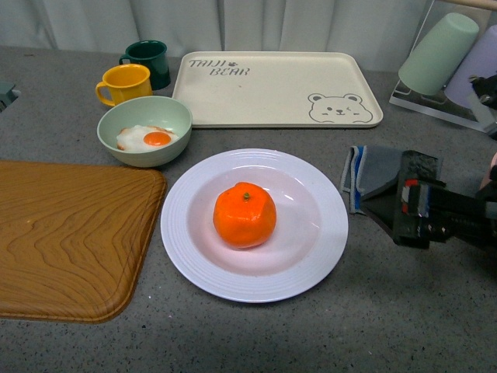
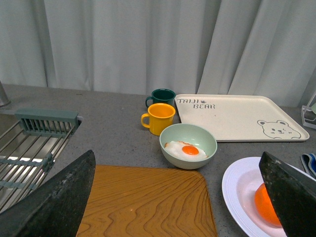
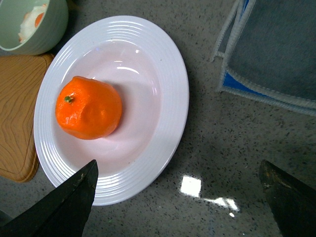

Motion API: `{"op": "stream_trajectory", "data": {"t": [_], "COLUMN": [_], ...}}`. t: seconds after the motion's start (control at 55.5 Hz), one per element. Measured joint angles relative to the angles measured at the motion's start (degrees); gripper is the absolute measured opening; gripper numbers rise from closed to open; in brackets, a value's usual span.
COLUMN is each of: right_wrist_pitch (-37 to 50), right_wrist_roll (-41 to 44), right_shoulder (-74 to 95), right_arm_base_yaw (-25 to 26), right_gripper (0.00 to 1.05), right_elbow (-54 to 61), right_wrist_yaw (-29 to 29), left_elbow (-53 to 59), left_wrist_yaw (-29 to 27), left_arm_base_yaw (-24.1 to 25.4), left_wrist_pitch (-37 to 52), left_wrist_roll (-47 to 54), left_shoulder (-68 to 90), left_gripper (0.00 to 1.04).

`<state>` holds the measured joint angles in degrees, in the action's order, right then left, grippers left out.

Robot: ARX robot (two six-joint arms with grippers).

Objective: Place orange and plate with both arms

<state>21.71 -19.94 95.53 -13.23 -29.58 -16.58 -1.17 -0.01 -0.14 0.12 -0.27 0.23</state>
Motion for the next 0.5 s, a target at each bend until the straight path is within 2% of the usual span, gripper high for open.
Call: {"op": "stream_trajectory", "data": {"t": [0.126, 0.27, 0.504], "right_wrist_pitch": [-3.4, -7.7, -7.0], "right_wrist_roll": [-2.8, -7.1, -13.1], "right_shoulder": [5.4, 12.6, 20.0], "right_arm_base_yaw": [0.9, 1.6, 0.7], "right_gripper": [0.95, 0.95, 0.95], "right_elbow": [-5.2, -12.2, -17.0], "right_wrist_yaw": [-2.9, -9.0, -13.8], "left_elbow": [0.0, 0.0, 0.0], "left_wrist_yaw": [0.0, 0.0, 0.0], "left_arm_base_yaw": [0.0, 0.0, 0.0], "left_wrist_pitch": [0.0, 0.0, 0.0], "left_wrist_roll": [0.0, 0.0, 0.0], "left_shoulder": [0.0, 0.0, 0.0], "left_gripper": [0.98, 0.98, 0.98]}}
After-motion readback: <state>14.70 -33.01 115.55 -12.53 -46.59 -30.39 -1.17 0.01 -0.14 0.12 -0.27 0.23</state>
